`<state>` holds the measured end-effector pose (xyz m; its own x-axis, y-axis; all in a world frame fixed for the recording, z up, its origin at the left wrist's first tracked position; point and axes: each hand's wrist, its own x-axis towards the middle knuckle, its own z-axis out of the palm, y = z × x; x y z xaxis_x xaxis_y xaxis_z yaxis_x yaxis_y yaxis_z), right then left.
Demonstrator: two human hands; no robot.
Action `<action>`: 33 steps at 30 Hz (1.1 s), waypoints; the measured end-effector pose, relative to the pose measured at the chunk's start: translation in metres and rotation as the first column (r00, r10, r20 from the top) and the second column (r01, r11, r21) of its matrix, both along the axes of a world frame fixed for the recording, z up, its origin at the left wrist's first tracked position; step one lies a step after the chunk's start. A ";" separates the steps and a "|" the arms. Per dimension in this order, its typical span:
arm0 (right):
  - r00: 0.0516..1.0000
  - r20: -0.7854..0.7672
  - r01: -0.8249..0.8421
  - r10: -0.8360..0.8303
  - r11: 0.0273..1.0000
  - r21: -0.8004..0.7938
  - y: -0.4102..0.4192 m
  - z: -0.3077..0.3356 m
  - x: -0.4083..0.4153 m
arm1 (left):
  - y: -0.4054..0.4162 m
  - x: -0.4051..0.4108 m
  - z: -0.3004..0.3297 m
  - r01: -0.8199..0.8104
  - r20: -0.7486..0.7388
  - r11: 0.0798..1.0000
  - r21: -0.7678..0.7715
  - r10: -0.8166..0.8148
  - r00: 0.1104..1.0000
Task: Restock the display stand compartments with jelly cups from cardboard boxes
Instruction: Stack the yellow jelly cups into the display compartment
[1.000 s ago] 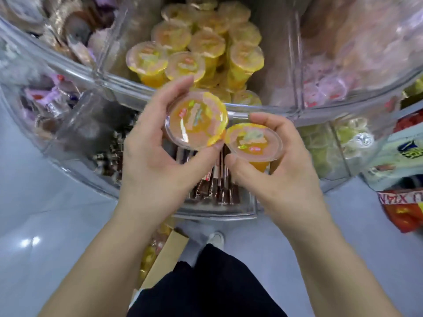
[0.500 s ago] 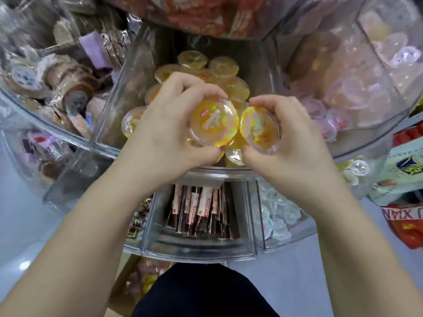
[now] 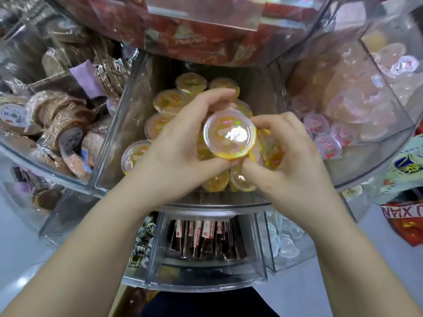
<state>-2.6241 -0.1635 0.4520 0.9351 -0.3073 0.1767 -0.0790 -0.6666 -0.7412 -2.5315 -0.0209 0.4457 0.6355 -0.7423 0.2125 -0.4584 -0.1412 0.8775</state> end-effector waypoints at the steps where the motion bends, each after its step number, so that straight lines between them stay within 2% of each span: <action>1: 1.000 0.015 0.008 -0.009 1.000 0.015 -0.001 -0.001 0.000 | 0.000 0.003 0.001 -0.014 -0.023 1.000 -0.024 0.014 1.000; 5: 1.000 -0.003 -0.016 0.016 1.000 0.011 -0.009 0.000 -0.003 | 0.001 0.012 0.002 0.034 0.014 0.999 -0.004 -0.034 0.999; 10: 0.988 -0.128 -0.113 0.086 0.967 -0.227 -0.012 0.004 -0.009 | 0.010 0.007 -0.002 0.110 0.194 0.974 0.197 -0.149 0.970; 13: 0.962 -0.256 -0.175 0.090 0.927 -0.333 -0.012 0.003 -0.009 | 0.013 0.007 -0.006 0.046 0.327 0.946 0.321 -0.157 0.932; 16: 0.939 -0.332 -0.231 0.088 0.876 -0.423 -0.012 0.000 -0.007 | 0.010 0.010 -0.010 0.005 0.366 0.915 0.404 -0.167 0.915; 18: 0.939 -0.337 -0.229 0.074 0.864 -0.449 -0.012 -0.001 -0.005 | 0.007 0.013 -0.013 -0.005 0.379 0.902 0.431 -0.176 0.909; 22: 0.947 -0.316 -0.215 0.060 0.849 -0.483 -0.012 -0.005 -0.007 | 0.006 0.015 -0.019 -0.072 0.517 0.887 0.457 -0.198 0.833; 28: 0.953 -0.302 -0.208 -0.001 0.722 -0.660 -0.016 -0.005 -0.009 | 0.010 0.014 -0.020 -0.078 0.528 0.867 0.493 -0.227 0.818; 33: 0.938 -0.346 -0.266 0.022 0.686 -0.677 -0.017 -0.002 -0.005 | 0.012 0.015 -0.015 -0.043 0.491 0.862 0.505 -0.246 0.836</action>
